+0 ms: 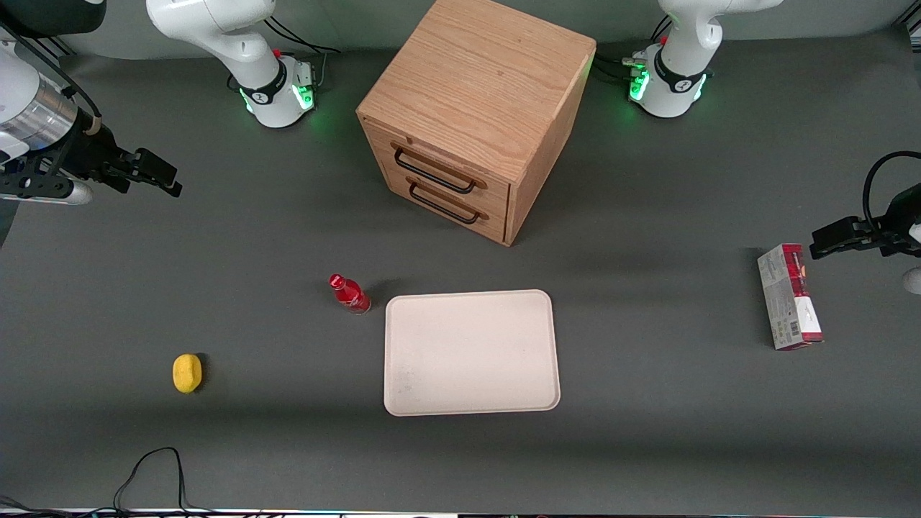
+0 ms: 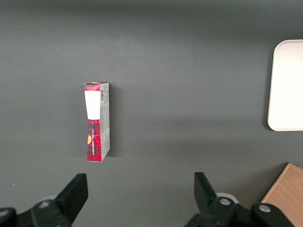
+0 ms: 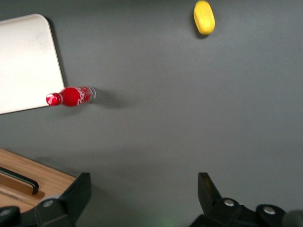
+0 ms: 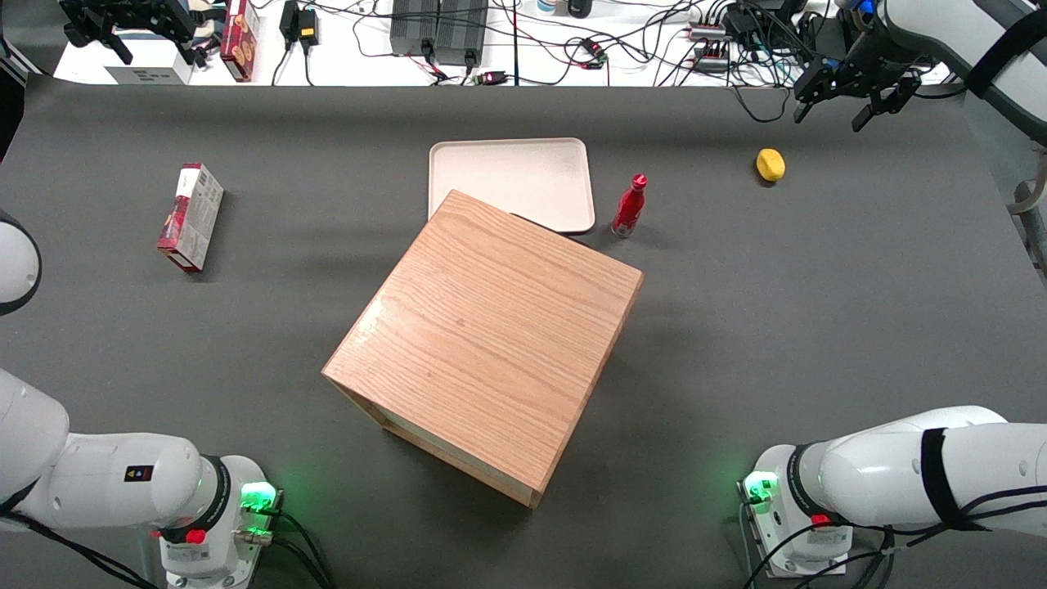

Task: Place coke bottle on tray
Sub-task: 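Move the open right gripper down toward the red Coca-Cola bottle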

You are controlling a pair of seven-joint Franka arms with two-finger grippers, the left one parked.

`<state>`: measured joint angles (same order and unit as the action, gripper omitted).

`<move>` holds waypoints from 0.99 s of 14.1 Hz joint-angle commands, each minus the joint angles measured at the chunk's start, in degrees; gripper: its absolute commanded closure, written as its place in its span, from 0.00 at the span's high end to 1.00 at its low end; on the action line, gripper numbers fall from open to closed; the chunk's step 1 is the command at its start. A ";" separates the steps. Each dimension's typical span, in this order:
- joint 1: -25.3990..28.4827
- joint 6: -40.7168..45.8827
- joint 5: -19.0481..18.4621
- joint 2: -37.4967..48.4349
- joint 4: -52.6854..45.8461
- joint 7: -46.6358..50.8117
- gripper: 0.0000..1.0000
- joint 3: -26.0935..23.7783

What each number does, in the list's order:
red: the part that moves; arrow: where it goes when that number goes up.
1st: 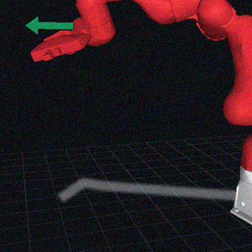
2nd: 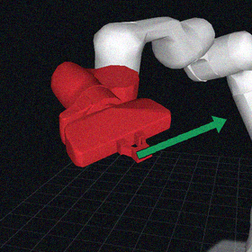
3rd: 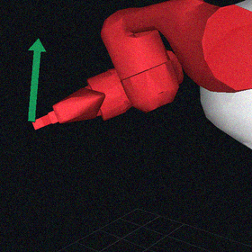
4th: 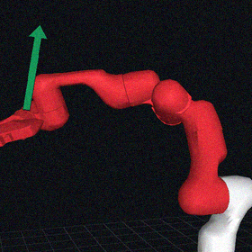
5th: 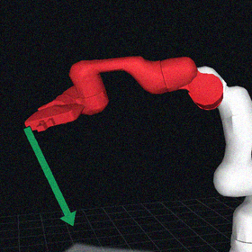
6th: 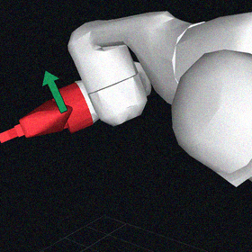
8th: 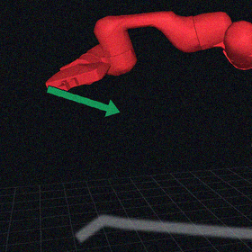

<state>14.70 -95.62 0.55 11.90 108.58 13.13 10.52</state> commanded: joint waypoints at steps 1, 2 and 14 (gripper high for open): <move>0.41 2.89 -1.33 -2.83 -4.15 -0.56 1.00 -0.49; 0.59 2.98 -1.60 -4.67 -6.34 -0.48 1.00 -0.59; 0.85 3.96 2.63 -28.33 -30.98 11.74 1.00 -14.90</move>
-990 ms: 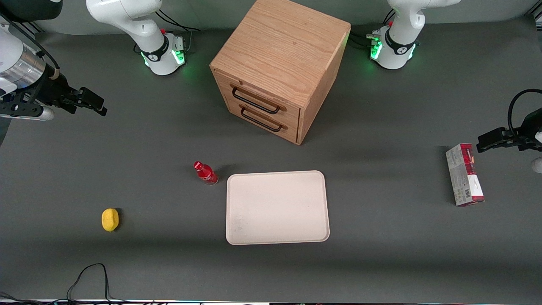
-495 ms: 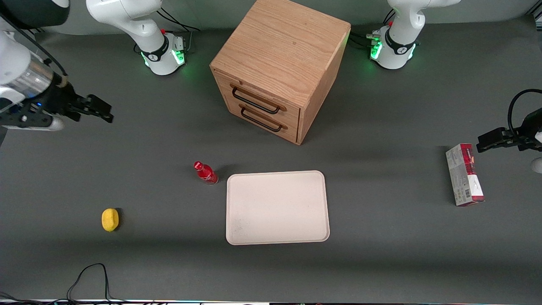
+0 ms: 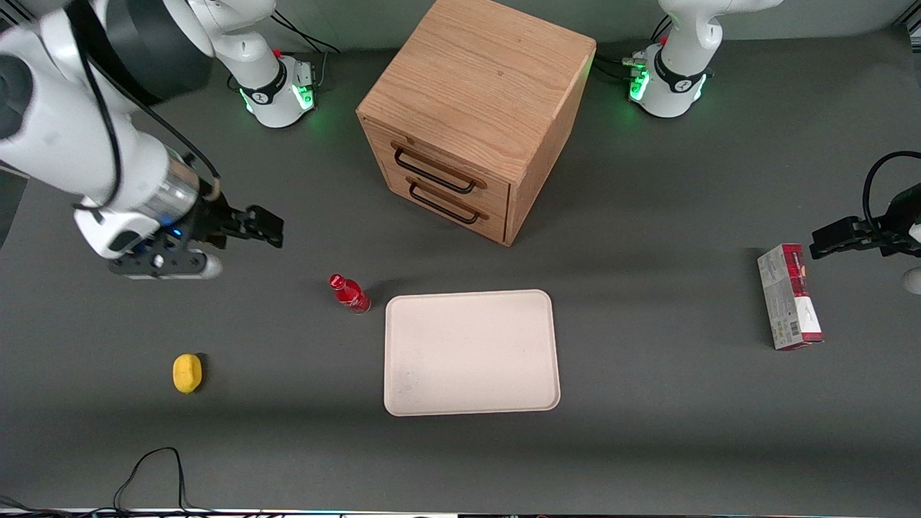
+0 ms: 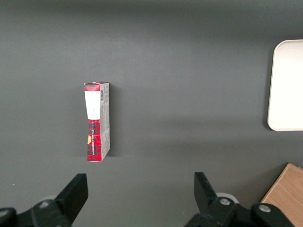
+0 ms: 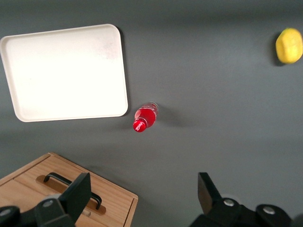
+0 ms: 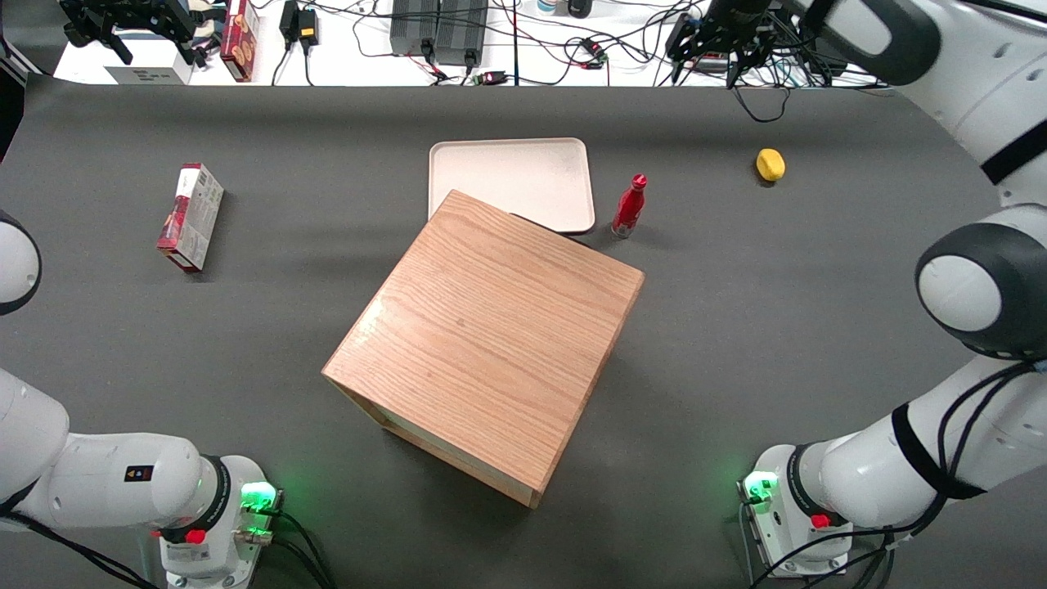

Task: Place coke bottle on tray
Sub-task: 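Move the open right gripper down toward the red Coca-Cola bottle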

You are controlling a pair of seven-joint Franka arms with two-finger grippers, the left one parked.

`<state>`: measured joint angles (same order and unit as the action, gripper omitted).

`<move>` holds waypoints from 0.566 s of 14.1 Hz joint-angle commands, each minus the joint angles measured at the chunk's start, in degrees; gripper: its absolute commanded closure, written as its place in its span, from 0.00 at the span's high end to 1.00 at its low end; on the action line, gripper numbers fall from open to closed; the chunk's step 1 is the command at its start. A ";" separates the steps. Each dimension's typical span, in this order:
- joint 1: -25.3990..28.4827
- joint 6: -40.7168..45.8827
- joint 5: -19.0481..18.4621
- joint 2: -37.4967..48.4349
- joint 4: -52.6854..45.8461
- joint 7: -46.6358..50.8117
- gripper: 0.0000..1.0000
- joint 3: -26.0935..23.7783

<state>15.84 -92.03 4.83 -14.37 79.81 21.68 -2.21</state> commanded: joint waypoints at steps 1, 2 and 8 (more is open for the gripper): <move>-0.28 -0.85 -2.62 -2.42 -1.08 3.45 1.00 -3.05; -0.28 -2.78 -2.63 -3.20 0.33 4.85 1.00 -3.15; 0.33 -25.79 -3.07 -3.82 19.47 9.24 1.00 -3.59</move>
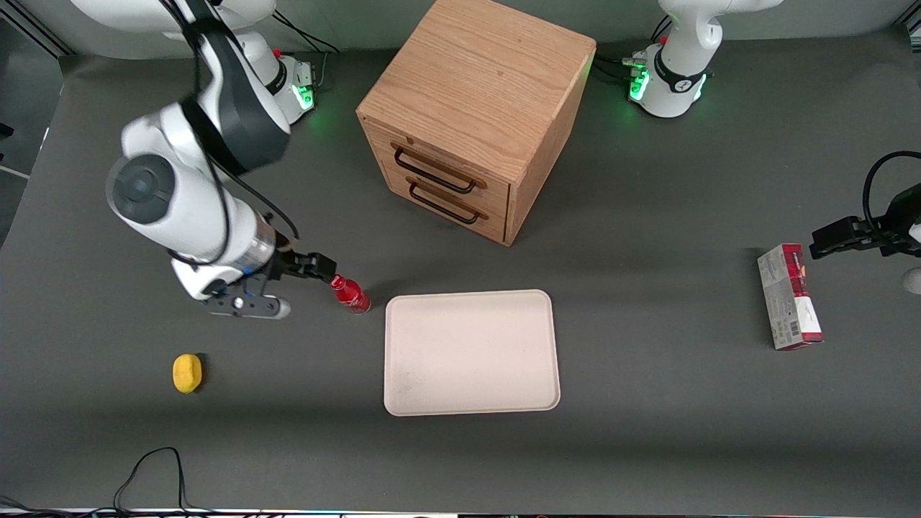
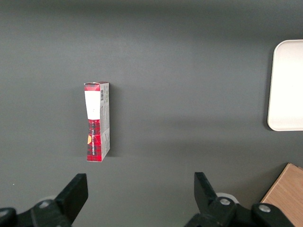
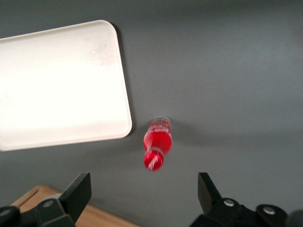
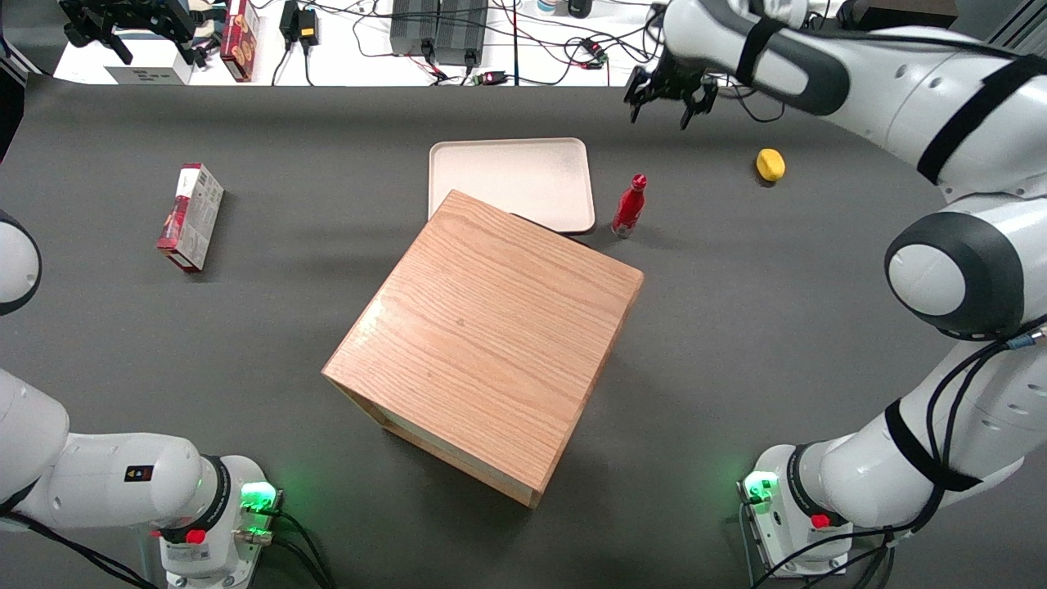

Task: Place coke bottle on tray
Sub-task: 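Close the right gripper around the bottle's neck and lift it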

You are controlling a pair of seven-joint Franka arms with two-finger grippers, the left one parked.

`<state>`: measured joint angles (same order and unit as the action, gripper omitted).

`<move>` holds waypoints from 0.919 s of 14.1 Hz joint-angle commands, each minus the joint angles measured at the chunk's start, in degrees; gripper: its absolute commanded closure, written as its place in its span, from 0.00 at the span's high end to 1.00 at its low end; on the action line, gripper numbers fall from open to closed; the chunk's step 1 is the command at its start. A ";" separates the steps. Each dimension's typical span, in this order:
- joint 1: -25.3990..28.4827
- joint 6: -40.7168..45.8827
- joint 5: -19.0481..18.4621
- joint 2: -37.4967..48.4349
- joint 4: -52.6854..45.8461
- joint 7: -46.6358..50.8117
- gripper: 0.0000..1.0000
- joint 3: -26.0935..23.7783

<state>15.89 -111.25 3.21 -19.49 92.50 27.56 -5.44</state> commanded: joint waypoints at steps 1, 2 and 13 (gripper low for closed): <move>0.89 -9.92 -2.32 1.30 9.78 3.99 1.00 -0.36; 1.07 -12.65 -3.55 1.30 12.59 4.43 1.00 -0.36; 1.08 -20.76 -8.83 1.12 18.95 7.42 0.34 -1.94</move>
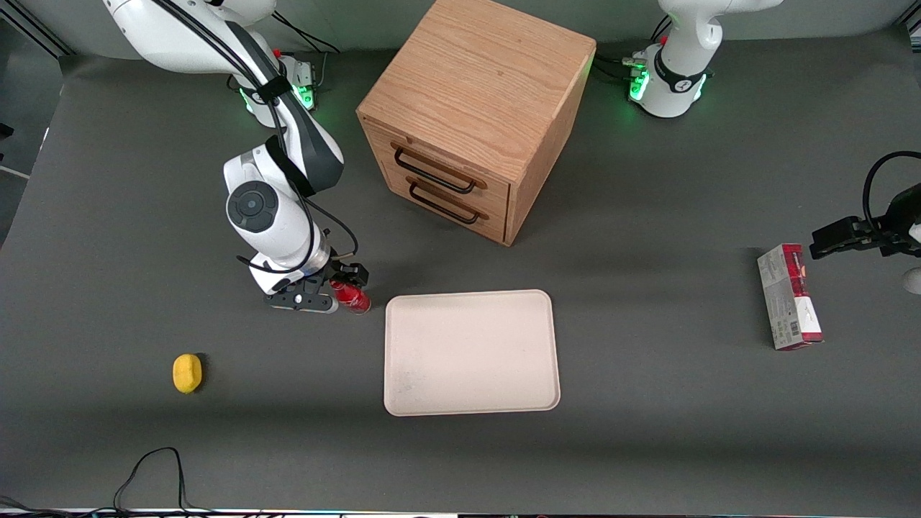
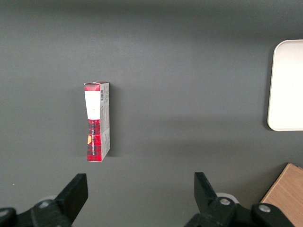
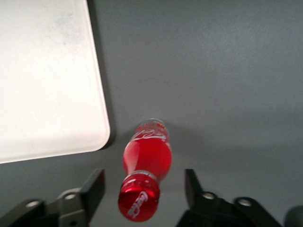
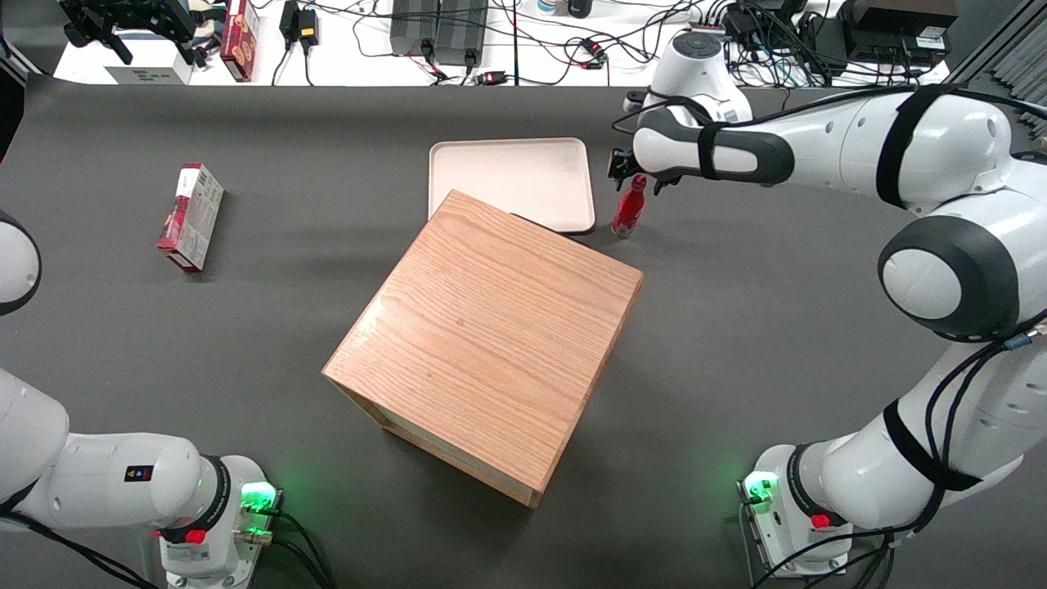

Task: Place coke bottle on tray
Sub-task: 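Close the right gripper around the bottle's neck and lift it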

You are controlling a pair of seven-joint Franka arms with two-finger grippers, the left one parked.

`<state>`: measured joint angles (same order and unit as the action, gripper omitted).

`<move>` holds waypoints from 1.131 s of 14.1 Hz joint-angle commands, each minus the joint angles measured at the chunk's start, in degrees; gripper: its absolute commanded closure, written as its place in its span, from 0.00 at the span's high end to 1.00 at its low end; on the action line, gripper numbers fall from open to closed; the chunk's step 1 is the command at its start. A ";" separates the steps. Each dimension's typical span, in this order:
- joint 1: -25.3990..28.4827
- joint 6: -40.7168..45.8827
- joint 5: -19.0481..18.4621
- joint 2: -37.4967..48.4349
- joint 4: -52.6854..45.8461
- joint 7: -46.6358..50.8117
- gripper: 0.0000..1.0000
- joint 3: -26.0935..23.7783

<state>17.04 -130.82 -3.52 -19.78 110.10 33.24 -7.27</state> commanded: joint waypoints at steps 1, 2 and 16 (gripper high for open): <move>-0.08 -1.11 -2.11 1.41 1.26 1.83 0.19 -0.12; -0.25 -1.02 -2.11 1.41 1.00 1.92 0.02 -0.12; -0.69 38.09 -1.49 -15.89 -54.70 0.78 0.00 -3.80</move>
<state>16.67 -96.25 -4.29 -29.08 66.66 33.31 -8.96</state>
